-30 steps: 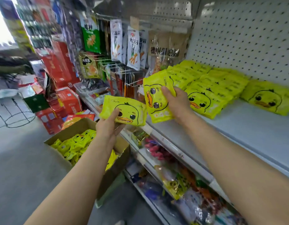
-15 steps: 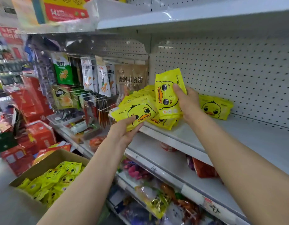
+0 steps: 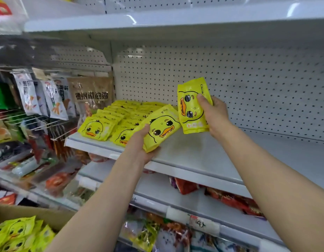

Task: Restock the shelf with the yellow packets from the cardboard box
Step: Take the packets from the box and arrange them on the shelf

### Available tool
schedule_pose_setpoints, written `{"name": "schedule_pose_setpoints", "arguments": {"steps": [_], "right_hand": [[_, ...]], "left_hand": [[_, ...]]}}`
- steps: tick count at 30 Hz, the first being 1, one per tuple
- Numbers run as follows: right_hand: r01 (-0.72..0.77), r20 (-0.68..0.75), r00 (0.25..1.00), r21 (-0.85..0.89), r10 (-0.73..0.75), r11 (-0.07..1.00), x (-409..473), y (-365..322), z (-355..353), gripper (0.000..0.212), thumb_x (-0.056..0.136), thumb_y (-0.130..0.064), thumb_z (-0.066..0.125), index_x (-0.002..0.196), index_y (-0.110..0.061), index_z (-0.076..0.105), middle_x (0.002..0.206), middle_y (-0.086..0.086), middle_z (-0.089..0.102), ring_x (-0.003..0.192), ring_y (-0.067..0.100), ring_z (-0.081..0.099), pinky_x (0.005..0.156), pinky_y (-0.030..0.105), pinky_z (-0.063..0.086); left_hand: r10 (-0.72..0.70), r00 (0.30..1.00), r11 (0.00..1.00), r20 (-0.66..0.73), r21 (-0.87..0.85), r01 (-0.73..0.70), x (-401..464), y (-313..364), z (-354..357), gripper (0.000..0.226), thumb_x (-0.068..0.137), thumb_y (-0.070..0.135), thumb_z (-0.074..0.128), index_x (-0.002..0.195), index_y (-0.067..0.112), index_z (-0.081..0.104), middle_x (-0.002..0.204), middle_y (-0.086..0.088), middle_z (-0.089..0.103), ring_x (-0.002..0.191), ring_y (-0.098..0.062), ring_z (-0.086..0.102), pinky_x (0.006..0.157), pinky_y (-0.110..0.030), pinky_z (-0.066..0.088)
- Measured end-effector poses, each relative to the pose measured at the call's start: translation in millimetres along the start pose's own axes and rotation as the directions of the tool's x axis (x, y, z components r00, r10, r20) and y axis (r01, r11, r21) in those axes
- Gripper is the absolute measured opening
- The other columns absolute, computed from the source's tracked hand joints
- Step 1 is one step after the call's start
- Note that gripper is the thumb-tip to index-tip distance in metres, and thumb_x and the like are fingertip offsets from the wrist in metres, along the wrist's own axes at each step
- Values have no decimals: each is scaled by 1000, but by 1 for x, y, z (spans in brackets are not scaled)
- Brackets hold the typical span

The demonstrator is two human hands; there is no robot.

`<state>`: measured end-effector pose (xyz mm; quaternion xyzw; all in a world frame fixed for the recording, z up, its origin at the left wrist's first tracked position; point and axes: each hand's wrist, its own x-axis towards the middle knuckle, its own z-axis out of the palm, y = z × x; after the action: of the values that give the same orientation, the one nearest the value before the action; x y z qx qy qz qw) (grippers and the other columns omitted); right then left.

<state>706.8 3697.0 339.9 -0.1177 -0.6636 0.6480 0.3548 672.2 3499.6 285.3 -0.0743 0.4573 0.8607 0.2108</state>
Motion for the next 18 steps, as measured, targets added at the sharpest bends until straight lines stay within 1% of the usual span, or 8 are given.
{"name": "schedule_pose_setpoints", "arguments": {"steps": [3, 5, 7, 9, 12, 14, 16, 18], "right_hand": [[-14, -31, 999, 8, 15, 1000, 3, 0, -17, 17, 94, -32, 66, 97, -16, 72, 93, 7, 76, 82, 23, 74, 68, 41, 62], [-11, -52, 999, 27, 12, 1000, 6, -1, -27, 16, 95, -31, 65, 96, -17, 71, 89, 4, 76, 74, 18, 74, 61, 35, 61], [-10, -89, 996, 51, 14, 999, 8, -5, -36, 13, 95, -30, 65, 95, -18, 70, 86, 0, 75, 68, 13, 73, 55, 29, 59], [-14, -128, 992, 51, 20, 999, 13, -9, -46, 13, 95, -31, 65, 93, -19, 69, 85, -1, 75, 69, 13, 73, 56, 30, 59], [-40, -176, 983, 25, 44, 999, 22, -15, -62, 15, 95, -33, 64, 91, -19, 69, 88, 1, 76, 74, 18, 74, 63, 36, 61], [-86, -185, 978, 40, 92, 996, 28, -20, -70, 17, 95, -34, 65, 95, -17, 68, 86, 2, 76, 75, 21, 75, 63, 41, 61], [-148, -191, 970, 41, 153, 988, 33, -24, -76, 19, 94, -34, 66, 95, -15, 67, 79, 2, 76, 70, 21, 75, 57, 41, 60], [-204, -180, 963, 7, 202, 979, 39, -26, -79, 19, 91, -33, 70, 94, -14, 67, 78, 3, 76, 68, 21, 74, 57, 41, 60]], "left_hand": [[-21, 1000, 998, 12, 51, 20, 6, -3, 17, 14, 87, 23, 73, 93, 17, 62, 71, -1, 72, 70, -20, 67, 65, -35, 52], [-51, 998, 997, 24, 58, 50, 10, -3, 29, 17, 84, 22, 76, 91, 16, 61, 74, -2, 70, 68, -18, 66, 64, -34, 51], [-82, 995, 995, 56, 57, 79, 16, -2, 41, 18, 83, 22, 77, 90, 15, 62, 69, -1, 70, 61, -15, 67, 61, -33, 55], [-111, 986, 994, 129, 27, 108, 23, -3, 54, 13, 86, 16, 73, 94, 10, 64, 68, -5, 71, 61, -16, 69, 57, -32, 57], [-147, 966, 989, 213, 19, 146, 38, -1, 72, 10, 88, 8, 70, 93, 2, 64, 76, -11, 70, 82, -21, 69, 68, -33, 55], [-181, 948, 983, 262, 49, 174, 50, 1, 83, 9, 85, 6, 73, 89, 2, 65, 71, -12, 72, 75, -22, 71, 71, -36, 57], [-209, 937, 978, 280, 75, 196, 66, 3, 95, 10, 82, 6, 75, 87, 3, 67, 68, -11, 73, 68, -21, 70, 72, -38, 61], [-222, 929, 973, 295, 124, 194, 82, 5, 104, 13, 81, 5, 76, 90, 5, 67, 73, -9, 74, 68, -21, 71, 74, -40, 60]]}}
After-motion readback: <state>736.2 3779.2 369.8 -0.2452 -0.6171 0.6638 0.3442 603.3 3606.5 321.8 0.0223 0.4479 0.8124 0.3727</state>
